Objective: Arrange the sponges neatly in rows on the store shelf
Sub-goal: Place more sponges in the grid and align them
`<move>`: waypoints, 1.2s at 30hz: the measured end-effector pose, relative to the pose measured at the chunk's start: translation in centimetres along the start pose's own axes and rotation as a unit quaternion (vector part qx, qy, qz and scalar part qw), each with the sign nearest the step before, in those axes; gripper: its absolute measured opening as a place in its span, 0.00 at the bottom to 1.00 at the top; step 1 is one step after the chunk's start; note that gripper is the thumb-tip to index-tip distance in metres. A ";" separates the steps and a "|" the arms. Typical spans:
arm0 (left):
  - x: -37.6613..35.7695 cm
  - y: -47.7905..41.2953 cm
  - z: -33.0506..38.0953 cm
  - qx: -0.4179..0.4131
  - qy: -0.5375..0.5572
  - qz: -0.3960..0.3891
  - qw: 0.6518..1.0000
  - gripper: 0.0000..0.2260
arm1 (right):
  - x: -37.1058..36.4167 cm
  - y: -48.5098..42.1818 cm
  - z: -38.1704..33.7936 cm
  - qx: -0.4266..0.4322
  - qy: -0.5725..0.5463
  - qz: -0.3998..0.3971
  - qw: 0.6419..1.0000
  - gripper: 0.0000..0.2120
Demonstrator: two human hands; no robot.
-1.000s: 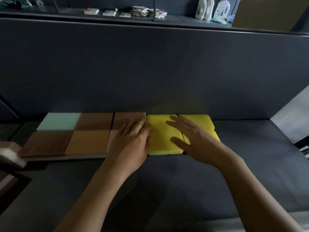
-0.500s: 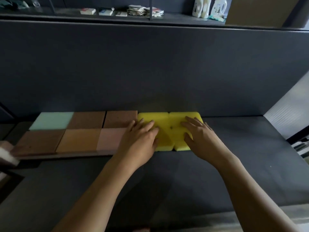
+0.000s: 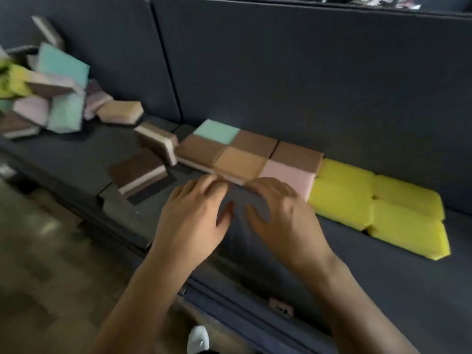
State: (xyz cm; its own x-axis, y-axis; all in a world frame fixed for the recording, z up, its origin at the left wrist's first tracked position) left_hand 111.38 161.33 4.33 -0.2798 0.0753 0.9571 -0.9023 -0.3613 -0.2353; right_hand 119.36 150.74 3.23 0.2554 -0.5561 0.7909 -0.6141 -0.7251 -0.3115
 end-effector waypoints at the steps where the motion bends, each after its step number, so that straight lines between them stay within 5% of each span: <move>1: 0.3 0.6 -1.6 0.018 -0.007 0.003 1.000 0.16 | -1.1 -0.3 -1.2 0.017 -0.002 -0.011 1.000 0.18; 9: 2.5 2.0 -11.4 0.060 0.002 0.041 0.997 0.18 | -5.7 -3.8 -7.7 0.043 0.013 -0.003 0.999 0.19; 22: -0.6 -3.4 -21.2 -0.001 0.037 -0.002 0.999 0.35 | -10.7 -8.5 -12.6 -0.021 0.030 0.060 0.998 0.19; 29: -0.4 -4.3 -23.2 -0.022 0.045 0.007 0.999 0.28 | -11.2 -13.0 -12.9 -0.013 0.060 0.076 0.995 0.21; 36: 0.3 -4.1 -24.4 -0.009 0.061 -0.002 0.998 0.29 | -13.7 -17.8 -10.8 -0.048 0.082 -0.017 0.995 0.30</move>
State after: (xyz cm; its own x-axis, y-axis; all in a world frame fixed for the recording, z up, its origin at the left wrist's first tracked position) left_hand 106.98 185.52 1.47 -0.3122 0.1898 0.9309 -0.9094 -0.3431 -0.2351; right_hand 118.72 175.71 3.62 0.1575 -0.4523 0.8778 -0.6783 -0.6956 -0.2367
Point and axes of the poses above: each hand's wrist, its own y-axis away from the middle knuckle, its own x-axis out of the back of the hand, z = x × y, the point moved 9 cm from there along -y, towards the middle knuckle, and after that the axes turned 1 degree about -y, right-handed, at the moved point
